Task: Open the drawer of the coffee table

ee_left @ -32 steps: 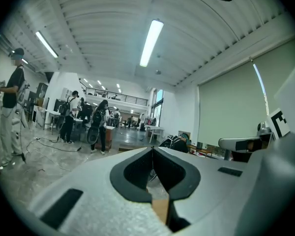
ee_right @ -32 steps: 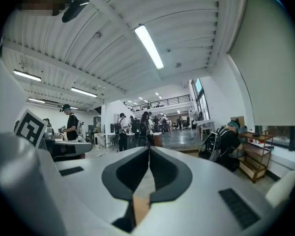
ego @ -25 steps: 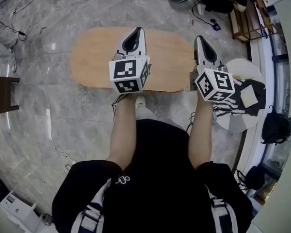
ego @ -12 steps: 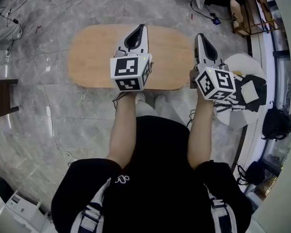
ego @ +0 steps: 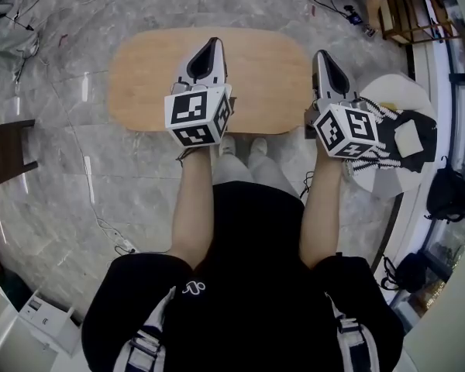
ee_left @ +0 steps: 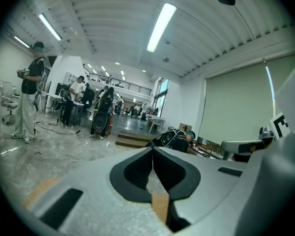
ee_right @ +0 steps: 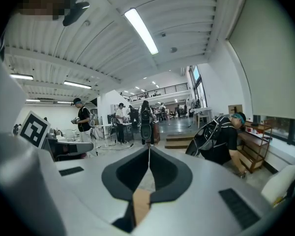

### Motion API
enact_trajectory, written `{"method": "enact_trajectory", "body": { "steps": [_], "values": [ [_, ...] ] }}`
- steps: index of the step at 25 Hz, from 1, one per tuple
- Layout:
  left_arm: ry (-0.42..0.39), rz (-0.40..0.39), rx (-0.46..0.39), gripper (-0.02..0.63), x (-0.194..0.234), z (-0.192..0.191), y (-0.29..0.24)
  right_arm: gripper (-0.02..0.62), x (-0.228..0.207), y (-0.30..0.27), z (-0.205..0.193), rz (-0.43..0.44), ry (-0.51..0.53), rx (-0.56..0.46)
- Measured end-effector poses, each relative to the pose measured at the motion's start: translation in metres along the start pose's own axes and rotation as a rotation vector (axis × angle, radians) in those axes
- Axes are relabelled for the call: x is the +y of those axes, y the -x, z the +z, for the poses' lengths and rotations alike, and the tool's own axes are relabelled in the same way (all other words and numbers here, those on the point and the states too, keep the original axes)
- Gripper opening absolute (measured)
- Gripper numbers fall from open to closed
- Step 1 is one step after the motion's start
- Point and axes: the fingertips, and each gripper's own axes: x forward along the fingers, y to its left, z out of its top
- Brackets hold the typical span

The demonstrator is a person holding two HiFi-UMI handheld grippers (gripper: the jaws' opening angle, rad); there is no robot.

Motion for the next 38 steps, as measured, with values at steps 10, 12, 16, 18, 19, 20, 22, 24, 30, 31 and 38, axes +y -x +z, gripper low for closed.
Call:
{"method": "enact_trajectory", "body": {
  "steps": [10, 12, 16, 18, 19, 20, 22, 24, 30, 31, 38],
  "values": [
    [0.013, 0.068, 0.146, 0.010, 0.003, -0.073, -0.007, 0.012, -0.029, -0.009, -0.065, 0.025, -0.081, 0.100],
    [0.014, 0.075, 0.174, 0.011, 0.001, -0.088, -0.008, 0.012, -0.035, -0.009, -0.078, 0.028, -0.093, 0.119],
    [0.027, 0.097, 0.226, 0.011, 0.005, -0.118, -0.006, 0.012, -0.041, -0.008, -0.105, 0.033, -0.111, 0.164],
    [0.040, 0.111, 0.247, 0.011, 0.009, -0.131, -0.005, 0.012, -0.043, -0.006, -0.119, 0.034, -0.118, 0.187],
    [0.047, 0.117, 0.257, 0.011, 0.011, -0.138, -0.005, 0.012, -0.044, -0.005, -0.125, 0.034, -0.122, 0.198],
    [0.053, 0.121, 0.267, 0.011, 0.012, -0.144, -0.005, 0.012, -0.045, -0.004, -0.131, 0.033, -0.125, 0.209],
    [0.063, 0.125, 0.289, 0.010, 0.014, -0.159, -0.003, 0.012, -0.046, -0.003, -0.145, 0.034, -0.130, 0.231],
    [0.069, 0.128, 0.315, 0.011, 0.016, -0.174, -0.001, 0.012, -0.047, -0.001, -0.158, 0.037, -0.133, 0.252],
    [0.070, 0.121, 0.386, 0.011, 0.018, -0.216, 0.006, 0.012, -0.050, 0.005, -0.194, 0.040, -0.148, 0.308],
    [0.072, 0.121, 0.396, 0.011, 0.017, -0.223, 0.007, 0.012, -0.050, 0.007, -0.201, 0.040, -0.152, 0.318],
    [0.071, 0.099, 0.469, 0.011, 0.026, -0.271, 0.017, 0.012, -0.048, 0.015, -0.248, 0.064, -0.160, 0.392]
  ]
}}
